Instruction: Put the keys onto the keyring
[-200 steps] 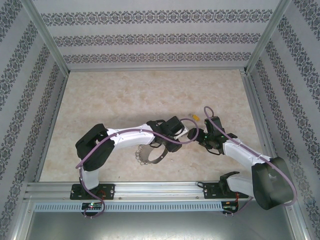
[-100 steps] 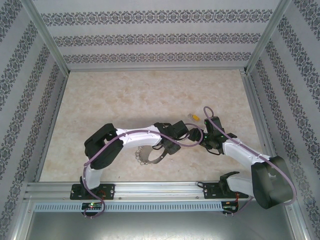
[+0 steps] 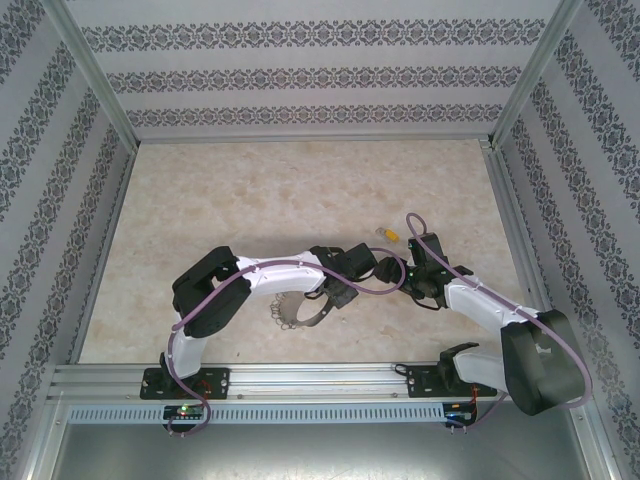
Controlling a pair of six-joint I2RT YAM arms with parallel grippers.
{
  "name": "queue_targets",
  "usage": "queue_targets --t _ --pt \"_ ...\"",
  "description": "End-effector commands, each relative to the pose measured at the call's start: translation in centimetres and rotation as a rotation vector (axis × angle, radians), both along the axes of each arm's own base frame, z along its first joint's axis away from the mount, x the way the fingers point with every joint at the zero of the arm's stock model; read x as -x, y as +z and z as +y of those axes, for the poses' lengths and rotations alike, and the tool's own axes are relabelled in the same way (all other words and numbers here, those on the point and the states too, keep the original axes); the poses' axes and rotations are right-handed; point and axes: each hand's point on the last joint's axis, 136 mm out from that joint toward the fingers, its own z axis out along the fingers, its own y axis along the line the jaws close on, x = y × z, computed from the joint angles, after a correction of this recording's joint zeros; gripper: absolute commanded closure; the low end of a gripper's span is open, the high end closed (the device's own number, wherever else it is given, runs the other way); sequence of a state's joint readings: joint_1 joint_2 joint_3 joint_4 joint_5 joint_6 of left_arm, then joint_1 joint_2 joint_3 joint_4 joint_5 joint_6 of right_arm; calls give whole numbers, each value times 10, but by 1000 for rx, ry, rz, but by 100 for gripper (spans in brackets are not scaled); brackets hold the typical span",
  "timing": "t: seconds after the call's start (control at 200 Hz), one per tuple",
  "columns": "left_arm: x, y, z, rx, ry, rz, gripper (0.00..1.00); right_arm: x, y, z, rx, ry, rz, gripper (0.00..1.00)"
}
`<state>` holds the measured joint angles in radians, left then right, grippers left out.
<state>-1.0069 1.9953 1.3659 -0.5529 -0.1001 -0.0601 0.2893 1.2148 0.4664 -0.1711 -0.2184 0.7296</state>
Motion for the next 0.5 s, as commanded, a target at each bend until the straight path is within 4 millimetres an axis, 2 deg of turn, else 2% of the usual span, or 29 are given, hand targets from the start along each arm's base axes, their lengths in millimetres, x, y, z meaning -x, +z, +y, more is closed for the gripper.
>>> queue_targets --t 0.0,0.205,0.495 --pt "-5 1 0 -32 7 -38 59 0 -2 -2 2 2 3 28" --pt "-10 -1 2 -52 14 -62 63 -1 -2 -2 2 3 3 28" --pt "-18 -2 3 -68 29 -99 74 -2 -2 -2 1 4 -1 29"
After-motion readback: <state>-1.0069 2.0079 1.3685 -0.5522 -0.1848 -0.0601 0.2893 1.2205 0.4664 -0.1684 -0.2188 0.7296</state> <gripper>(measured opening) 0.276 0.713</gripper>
